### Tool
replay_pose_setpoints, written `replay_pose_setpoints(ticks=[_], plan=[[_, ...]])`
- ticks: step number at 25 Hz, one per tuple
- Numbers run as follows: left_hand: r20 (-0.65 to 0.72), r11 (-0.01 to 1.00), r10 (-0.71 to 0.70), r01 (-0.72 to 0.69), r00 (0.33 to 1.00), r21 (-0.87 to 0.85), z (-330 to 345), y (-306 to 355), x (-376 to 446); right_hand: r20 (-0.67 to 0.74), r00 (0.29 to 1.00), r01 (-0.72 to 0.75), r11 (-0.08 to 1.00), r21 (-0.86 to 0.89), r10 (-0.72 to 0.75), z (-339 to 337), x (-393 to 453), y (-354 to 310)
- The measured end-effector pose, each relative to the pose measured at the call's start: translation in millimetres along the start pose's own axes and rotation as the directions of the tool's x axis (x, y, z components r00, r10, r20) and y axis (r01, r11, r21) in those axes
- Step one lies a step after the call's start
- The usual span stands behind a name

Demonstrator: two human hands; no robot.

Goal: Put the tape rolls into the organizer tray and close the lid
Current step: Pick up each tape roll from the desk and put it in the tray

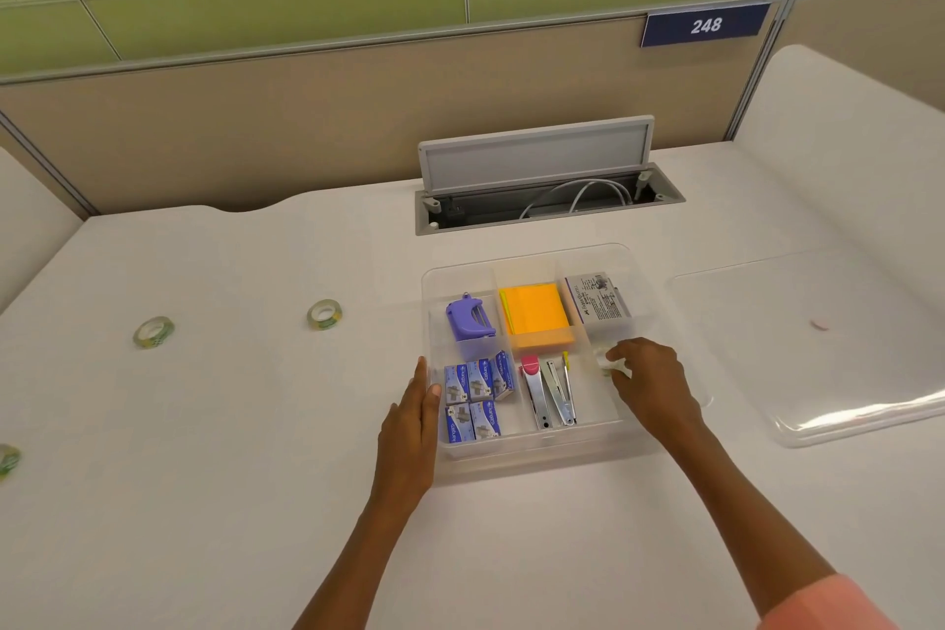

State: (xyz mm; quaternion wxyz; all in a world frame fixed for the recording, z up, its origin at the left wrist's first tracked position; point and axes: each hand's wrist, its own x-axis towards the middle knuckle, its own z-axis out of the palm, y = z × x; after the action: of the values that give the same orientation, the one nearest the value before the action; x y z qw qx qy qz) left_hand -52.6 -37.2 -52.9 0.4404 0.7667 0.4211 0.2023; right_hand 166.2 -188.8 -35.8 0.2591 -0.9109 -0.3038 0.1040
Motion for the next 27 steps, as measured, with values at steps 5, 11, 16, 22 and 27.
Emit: replay_pose_setpoints(ticks=[5,11,16,22,27], plan=[[0.013,0.999,-0.019,0.018,1.000,0.027,1.5,0.4,1.2,0.018,0.999,0.032,0.999,-0.024,-0.032,0.6,-0.4,-0.7],[0.038,1.000,-0.004,0.004,0.999,0.012,0.6,-1.0,2.8,0.035,0.996,0.081,0.995,-0.058,-0.079,-1.5,-1.2,-3.2],[0.006,0.998,0.006,-0.006,1.000,-0.056,-6.5,-7.2,4.7,-0.026,0.987,0.155,0.986,-0.062,-0.157,-9.9,-6.9,-14.6],[-0.079,0.997,0.033,-0.028,0.996,0.065,-33.7,-37.2,19.1,-0.053,0.922,0.383,0.924,-0.012,-0.383,-7.1,-6.5,-59.8],[-0.140,0.946,0.088,-0.039,0.986,0.321,-70.5,-77.9,36.6,0.036,0.852,0.520,0.852,0.059,-0.522,19.4,4.1,-114.1]])
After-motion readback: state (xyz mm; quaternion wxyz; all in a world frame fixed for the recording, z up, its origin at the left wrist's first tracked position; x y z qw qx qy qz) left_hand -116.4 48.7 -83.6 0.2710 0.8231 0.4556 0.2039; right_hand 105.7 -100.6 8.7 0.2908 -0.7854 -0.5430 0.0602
